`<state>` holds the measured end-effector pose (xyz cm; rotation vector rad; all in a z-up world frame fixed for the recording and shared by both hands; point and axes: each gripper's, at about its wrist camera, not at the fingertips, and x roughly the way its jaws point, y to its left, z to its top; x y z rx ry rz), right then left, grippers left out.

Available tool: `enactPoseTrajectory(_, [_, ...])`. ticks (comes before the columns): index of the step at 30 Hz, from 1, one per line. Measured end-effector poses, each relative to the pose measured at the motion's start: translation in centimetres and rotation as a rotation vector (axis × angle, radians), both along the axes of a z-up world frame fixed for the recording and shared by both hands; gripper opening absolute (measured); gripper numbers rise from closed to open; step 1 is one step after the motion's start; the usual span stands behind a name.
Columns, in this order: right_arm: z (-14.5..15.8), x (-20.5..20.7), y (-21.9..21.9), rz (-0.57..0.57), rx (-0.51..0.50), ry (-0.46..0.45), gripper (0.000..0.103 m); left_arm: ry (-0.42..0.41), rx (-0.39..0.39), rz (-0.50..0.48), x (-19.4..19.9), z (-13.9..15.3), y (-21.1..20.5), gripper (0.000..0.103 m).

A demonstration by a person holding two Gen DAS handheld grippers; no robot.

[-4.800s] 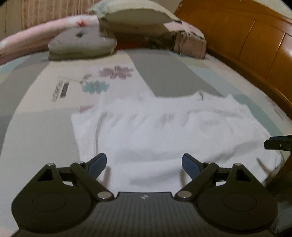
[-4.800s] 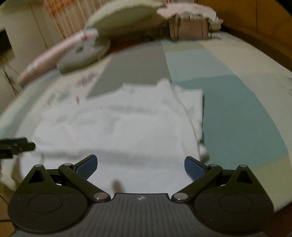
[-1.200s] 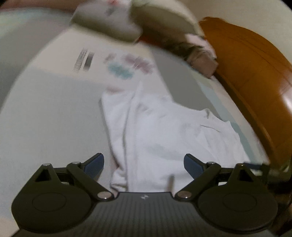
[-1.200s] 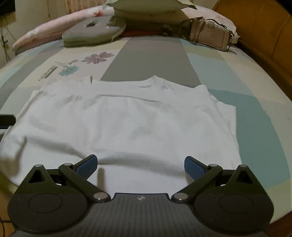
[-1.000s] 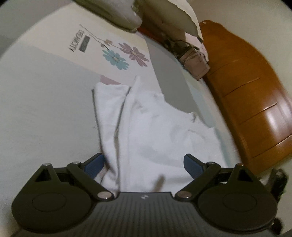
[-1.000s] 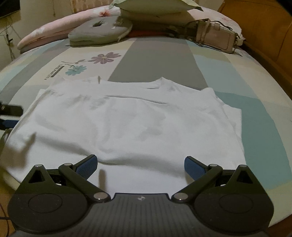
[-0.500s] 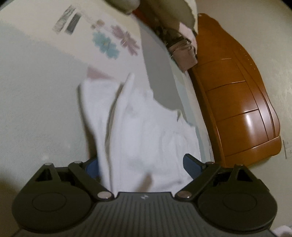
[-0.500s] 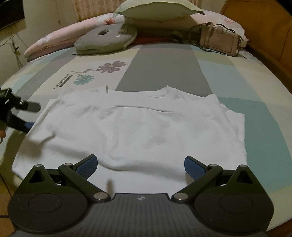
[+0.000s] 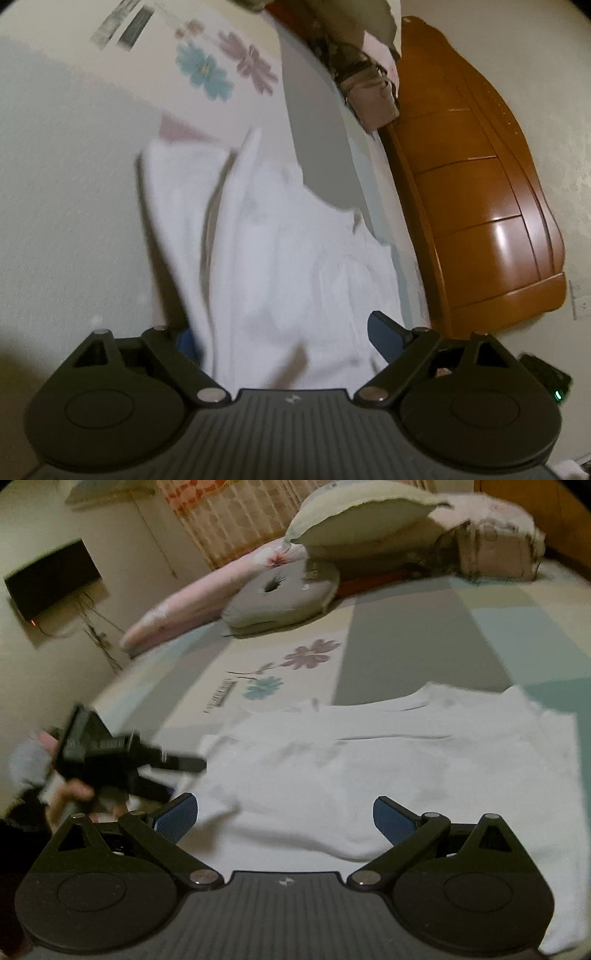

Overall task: Fold clothes
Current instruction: 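Roll the left tool and close it on the sweatshirt side edge, then lift the gripped sweatshirt edge upward with the left tool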

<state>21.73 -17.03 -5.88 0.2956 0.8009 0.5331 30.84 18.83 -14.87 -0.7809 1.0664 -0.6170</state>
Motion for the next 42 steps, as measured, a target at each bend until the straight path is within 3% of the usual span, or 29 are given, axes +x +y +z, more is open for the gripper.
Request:
enactPoseTrajectory(6, [-0.5,0.6,0.5,0.035,0.08,0.052,0.103,-0.018,-0.005,-0.046,1.8,-0.4,-0.1,0.085])
enactPoseTrajectory(9, [-0.7,0.7,0.2,0.012,0.097,0.057,0.103,-0.004,-0.001,-0.048,3.2,-0.5,-0.2,0.073])
enactPoseTrajectory(15, [-1.0,0.8,-0.2,0.014,0.113,0.065,0.103,-0.018,-0.007,-0.067,2.0,-0.7,-0.1,0.069])
enactPoseTrajectory(17, [-1.1,0.8,-0.4,0.02,0.115,0.062,0.103,-0.015,0.005,-0.043,1.9,-1.1,0.3,0.054])
enactPoseTrajectory(19, [-1.5,1.2,-0.6,0.019,0.128,0.069,0.103,0.002,0.048,-0.011,2.0,-1.4,0.5,0.025])
enactPoseTrajectory(20, [-1.7,1.4,-0.6,0.015,0.127,0.072,0.103,0.008,0.075,0.003,2.0,-1.6,0.4,0.019])
enactPoseTrajectory(28, [-2.5,5.0,0.5,-0.027,0.075,0.044,0.103,-0.061,0.166,0.022,1.2,-0.7,-0.5,0.019])
enactPoseTrajectory(36, [-5.8,8.9,2.4,-0.106,0.055,0.059,0.103,-0.081,0.167,0.03,1.0,-1.0,-0.7,0.019])
enactPoseTrajectory(42, [-5.3,9.0,2.7,-0.136,0.048,0.053,0.103,-0.082,0.16,0.026,1.1,-1.1,-0.6,0.018])
